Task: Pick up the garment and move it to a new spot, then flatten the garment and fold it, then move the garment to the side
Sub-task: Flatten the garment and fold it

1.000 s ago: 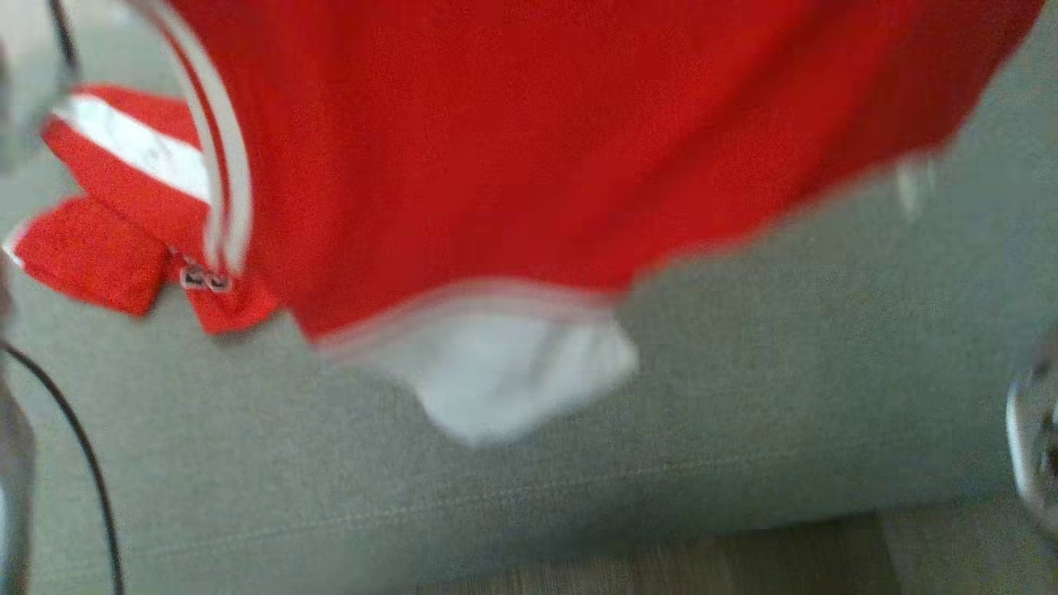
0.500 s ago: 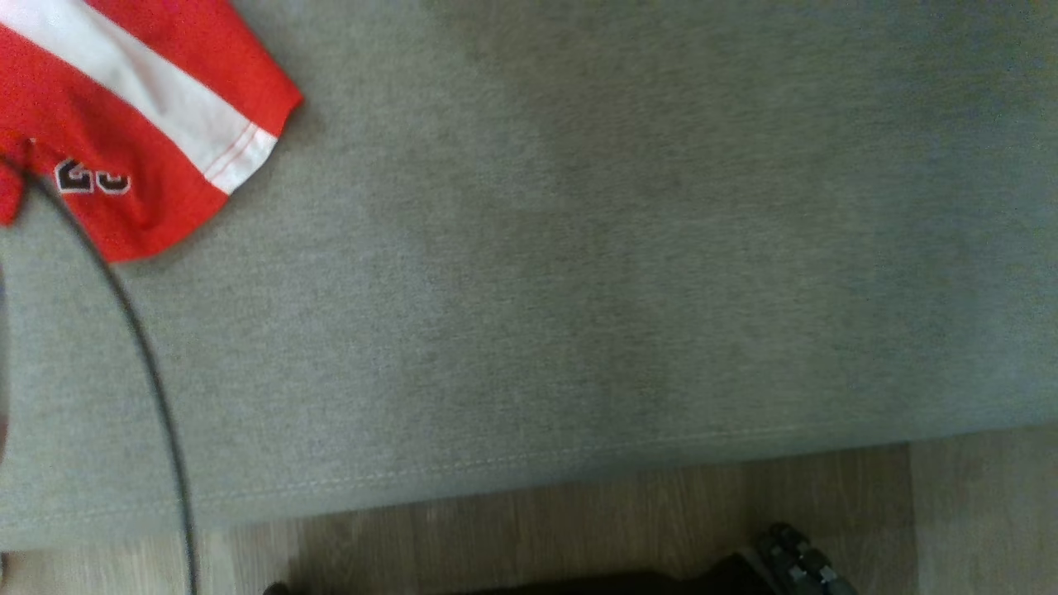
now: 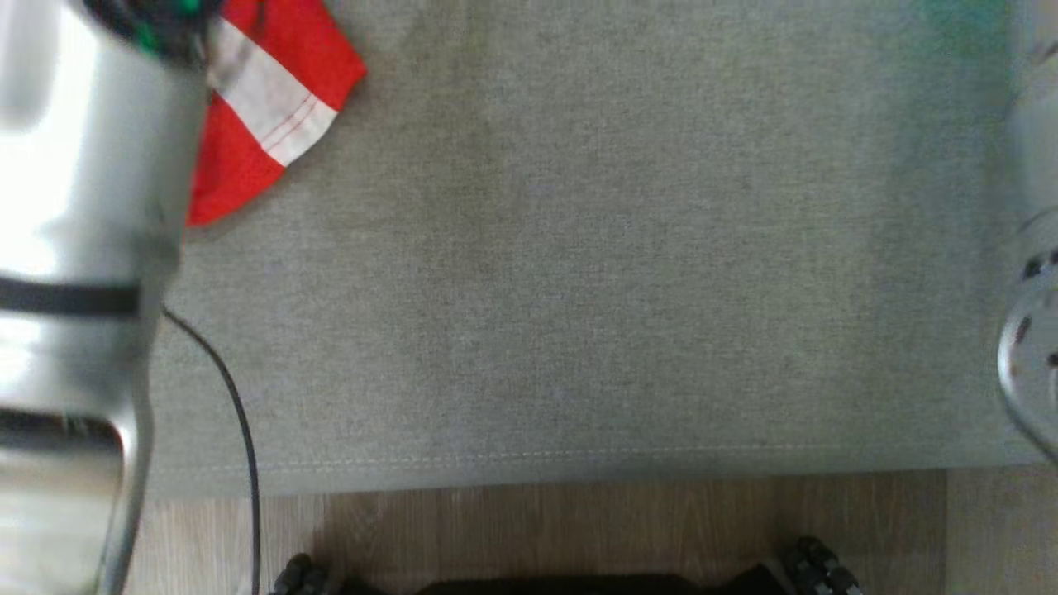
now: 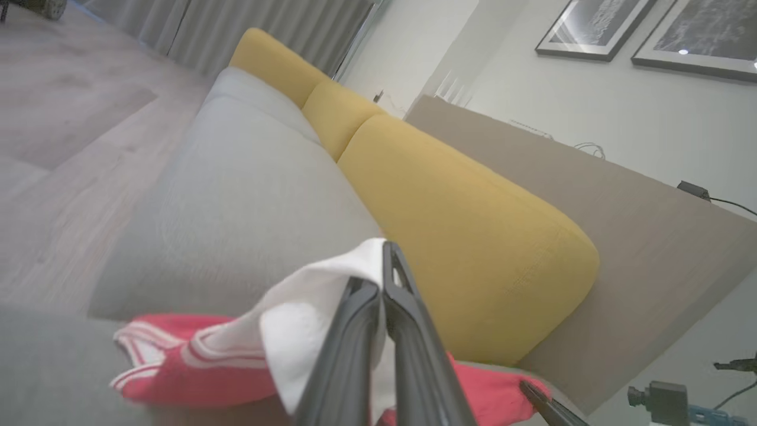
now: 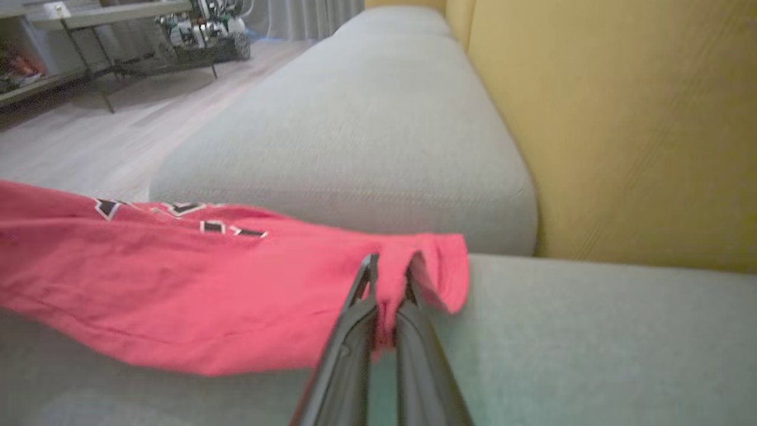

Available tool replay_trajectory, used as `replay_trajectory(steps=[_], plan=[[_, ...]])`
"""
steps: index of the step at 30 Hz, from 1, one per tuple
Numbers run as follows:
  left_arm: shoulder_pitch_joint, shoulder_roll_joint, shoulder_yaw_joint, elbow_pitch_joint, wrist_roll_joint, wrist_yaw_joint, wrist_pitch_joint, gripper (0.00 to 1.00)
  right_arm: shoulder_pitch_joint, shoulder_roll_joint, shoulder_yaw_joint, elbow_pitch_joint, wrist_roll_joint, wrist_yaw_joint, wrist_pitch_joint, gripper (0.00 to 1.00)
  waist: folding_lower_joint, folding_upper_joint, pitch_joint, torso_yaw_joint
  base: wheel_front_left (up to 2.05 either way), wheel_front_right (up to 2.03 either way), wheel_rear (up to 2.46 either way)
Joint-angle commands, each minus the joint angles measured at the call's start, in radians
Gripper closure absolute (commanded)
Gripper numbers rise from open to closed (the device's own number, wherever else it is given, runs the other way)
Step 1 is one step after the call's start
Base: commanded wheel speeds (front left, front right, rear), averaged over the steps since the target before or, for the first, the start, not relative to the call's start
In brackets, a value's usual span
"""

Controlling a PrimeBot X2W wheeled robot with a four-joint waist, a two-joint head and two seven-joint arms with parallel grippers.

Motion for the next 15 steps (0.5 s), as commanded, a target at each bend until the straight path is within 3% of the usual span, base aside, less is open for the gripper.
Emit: replay_trajectory(steps=[1,8,15], plan=[[0.003,0.056,0.023,-0.046,-0.008,-0.009,-0.006,1.0,-0.012,0.015,0.008,-0.02,0.013,0.0,-0.002,1.0,0.0,0.0,-0.036,-0.002,0.0,0.0,0.0],[0.323,0.119,-0.063,-0.111,-0.001,-0.017,-0.011,1.0,0.125,-0.012,-0.027,0.095,0.047,0.0,0.032,1.0,0.0,0.0,-0.17,-0.005,0.0,0.0,0.0],[0.527,0.159,-0.122,-0.153,-0.004,-0.019,-0.014,1.0,0.243,-0.064,-0.011,0.166,0.046,0.0,0.104,1.0,0.0,0.0,-0.292,-0.002,0.0,0.0,0.0]])
